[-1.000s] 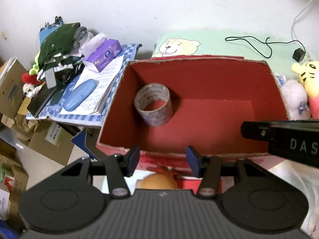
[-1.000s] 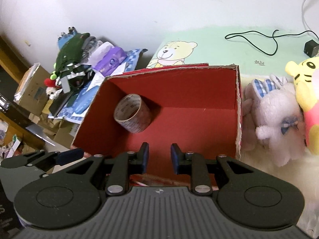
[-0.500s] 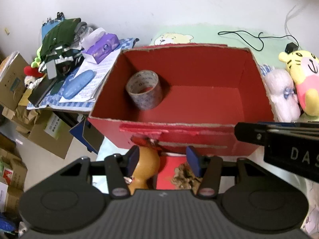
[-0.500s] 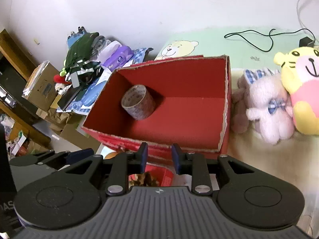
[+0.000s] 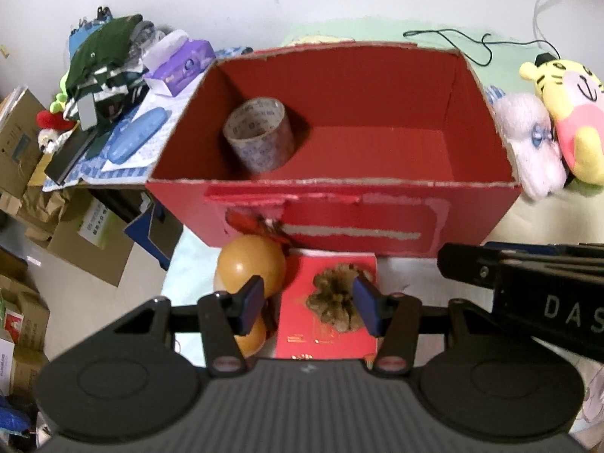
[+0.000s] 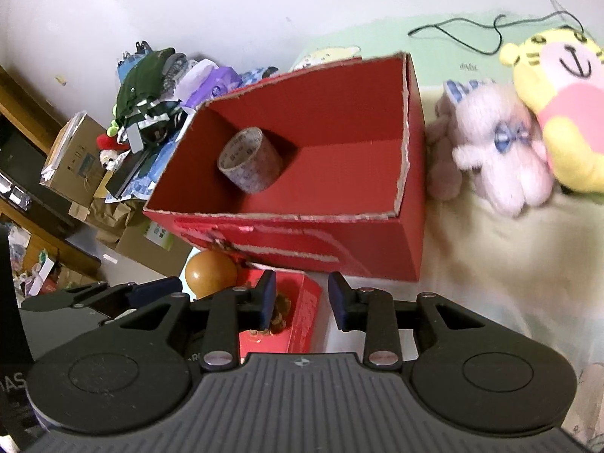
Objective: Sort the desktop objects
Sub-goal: 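Move the right gripper back toward the pine cone on the red card box, then close the right gripper on the brown pine cone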
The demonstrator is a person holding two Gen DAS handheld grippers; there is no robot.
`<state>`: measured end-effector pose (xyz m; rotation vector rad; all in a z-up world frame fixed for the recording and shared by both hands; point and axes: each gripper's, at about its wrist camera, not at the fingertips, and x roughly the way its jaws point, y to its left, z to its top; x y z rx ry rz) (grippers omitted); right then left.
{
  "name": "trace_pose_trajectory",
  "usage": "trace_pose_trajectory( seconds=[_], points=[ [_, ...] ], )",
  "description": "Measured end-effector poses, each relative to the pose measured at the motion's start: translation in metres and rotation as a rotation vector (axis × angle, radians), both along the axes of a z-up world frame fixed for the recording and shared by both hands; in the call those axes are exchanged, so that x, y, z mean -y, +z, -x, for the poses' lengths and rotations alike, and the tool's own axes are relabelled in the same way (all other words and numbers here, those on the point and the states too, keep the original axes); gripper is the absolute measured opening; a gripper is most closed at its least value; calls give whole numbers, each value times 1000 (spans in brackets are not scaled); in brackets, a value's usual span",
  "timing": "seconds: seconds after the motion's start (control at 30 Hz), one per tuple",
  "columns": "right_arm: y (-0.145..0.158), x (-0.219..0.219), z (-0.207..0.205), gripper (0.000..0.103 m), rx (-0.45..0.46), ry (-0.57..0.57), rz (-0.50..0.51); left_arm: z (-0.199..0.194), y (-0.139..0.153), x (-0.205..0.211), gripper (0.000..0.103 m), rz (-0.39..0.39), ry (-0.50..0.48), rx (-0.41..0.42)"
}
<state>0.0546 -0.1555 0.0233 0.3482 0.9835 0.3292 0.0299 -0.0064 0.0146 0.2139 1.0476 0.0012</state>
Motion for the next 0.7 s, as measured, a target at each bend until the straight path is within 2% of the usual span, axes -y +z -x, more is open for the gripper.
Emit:
trace_pose_trajectory(
  seconds=[0.23,0.37,0.57,0.7],
  points=[
    [-15,1,4,33,-45,-10,-13,8,-13,-5,56,46,-21,-28],
    [-25,2,7,33,-73,-15,-33,19,-22,-13,55,72,-43,-15],
    [-39,11,12,33,-101,-21,-99,34,-31,-34,52,184,-77,-2],
    [-42,9,8,35,-98,-12,-142,38,-34,-39,51,227,-122,45]
  ],
)
